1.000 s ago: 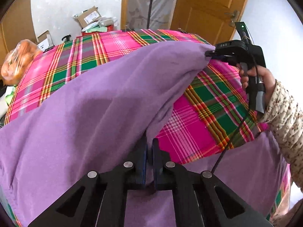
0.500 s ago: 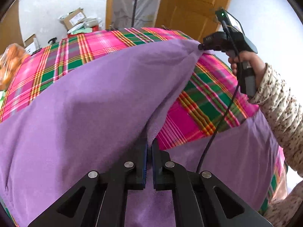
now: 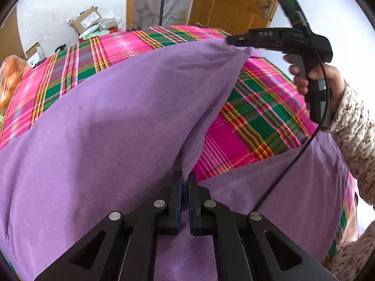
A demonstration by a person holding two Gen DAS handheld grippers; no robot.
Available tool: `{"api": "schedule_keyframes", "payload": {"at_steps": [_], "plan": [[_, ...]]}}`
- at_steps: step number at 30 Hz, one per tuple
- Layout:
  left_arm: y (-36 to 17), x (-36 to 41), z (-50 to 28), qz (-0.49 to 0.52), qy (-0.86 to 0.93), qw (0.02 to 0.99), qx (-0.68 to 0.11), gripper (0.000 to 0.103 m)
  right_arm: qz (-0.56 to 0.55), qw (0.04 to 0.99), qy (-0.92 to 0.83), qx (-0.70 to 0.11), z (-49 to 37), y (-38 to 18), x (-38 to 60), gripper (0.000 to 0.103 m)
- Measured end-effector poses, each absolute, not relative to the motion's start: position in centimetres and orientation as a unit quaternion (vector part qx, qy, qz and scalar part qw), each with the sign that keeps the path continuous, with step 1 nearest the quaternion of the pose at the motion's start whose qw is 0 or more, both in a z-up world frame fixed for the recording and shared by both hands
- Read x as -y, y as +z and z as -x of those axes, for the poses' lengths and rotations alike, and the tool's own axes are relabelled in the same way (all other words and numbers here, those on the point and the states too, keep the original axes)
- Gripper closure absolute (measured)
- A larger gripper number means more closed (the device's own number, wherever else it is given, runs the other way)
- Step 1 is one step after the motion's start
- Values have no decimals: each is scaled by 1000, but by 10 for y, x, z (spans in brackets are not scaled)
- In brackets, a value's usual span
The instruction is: Fold clothes
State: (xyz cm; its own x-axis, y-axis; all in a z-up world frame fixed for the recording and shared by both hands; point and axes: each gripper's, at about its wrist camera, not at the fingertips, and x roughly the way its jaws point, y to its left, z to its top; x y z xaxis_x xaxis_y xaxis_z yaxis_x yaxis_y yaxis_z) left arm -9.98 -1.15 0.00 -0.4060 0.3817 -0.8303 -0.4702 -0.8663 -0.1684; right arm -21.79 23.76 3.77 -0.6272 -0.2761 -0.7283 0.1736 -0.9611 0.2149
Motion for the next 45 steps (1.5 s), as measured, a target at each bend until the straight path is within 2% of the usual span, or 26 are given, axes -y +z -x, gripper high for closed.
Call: {"api": "schedule_keyframes", "payload": {"at_steps": [5,13,15,16,17,21,30,34,40,41,42,43,45], "plan": [[-1,11,100,481,837,257,-46,99,-453,146,-879,21,234,17,-204,65],[-1,15,100,477,837,267,-31,99,-465,145,-873,-14,244,2,-181,64],[-1,16,100,475,837,269,-29,99,-459,134,-877,-53,243,2,-169,72],[-1,16,100,475,837,270,-27,99,-455,133,-878,-71,243,1,-163,80],[-1,16,99,474,838,271,-26,99,-454,145,-876,-73,243,1,-158,100],[-1,17,97,471,839,273,-21,99,-446,132,-879,-109,246,1,-142,101],[-2,19,98,469,839,276,-15,99,-433,124,-891,-60,282,15,-141,101],[-2,19,98,469,839,276,-15,99,-451,124,-879,-92,285,6,-138,101],[-2,19,97,468,839,277,-16,99,-439,181,-880,-8,288,33,-159,97],[-2,19,97,467,839,277,-16,99,-433,195,-880,8,290,39,-161,85],[-2,19,97,467,839,277,-16,99,-438,202,-876,9,293,40,-157,69],[-2,19,98,467,839,277,-17,99,-447,205,-871,-5,298,37,-151,64],[-2,19,97,467,839,277,-16,99,-462,202,-863,-32,306,26,-138,62]]}}
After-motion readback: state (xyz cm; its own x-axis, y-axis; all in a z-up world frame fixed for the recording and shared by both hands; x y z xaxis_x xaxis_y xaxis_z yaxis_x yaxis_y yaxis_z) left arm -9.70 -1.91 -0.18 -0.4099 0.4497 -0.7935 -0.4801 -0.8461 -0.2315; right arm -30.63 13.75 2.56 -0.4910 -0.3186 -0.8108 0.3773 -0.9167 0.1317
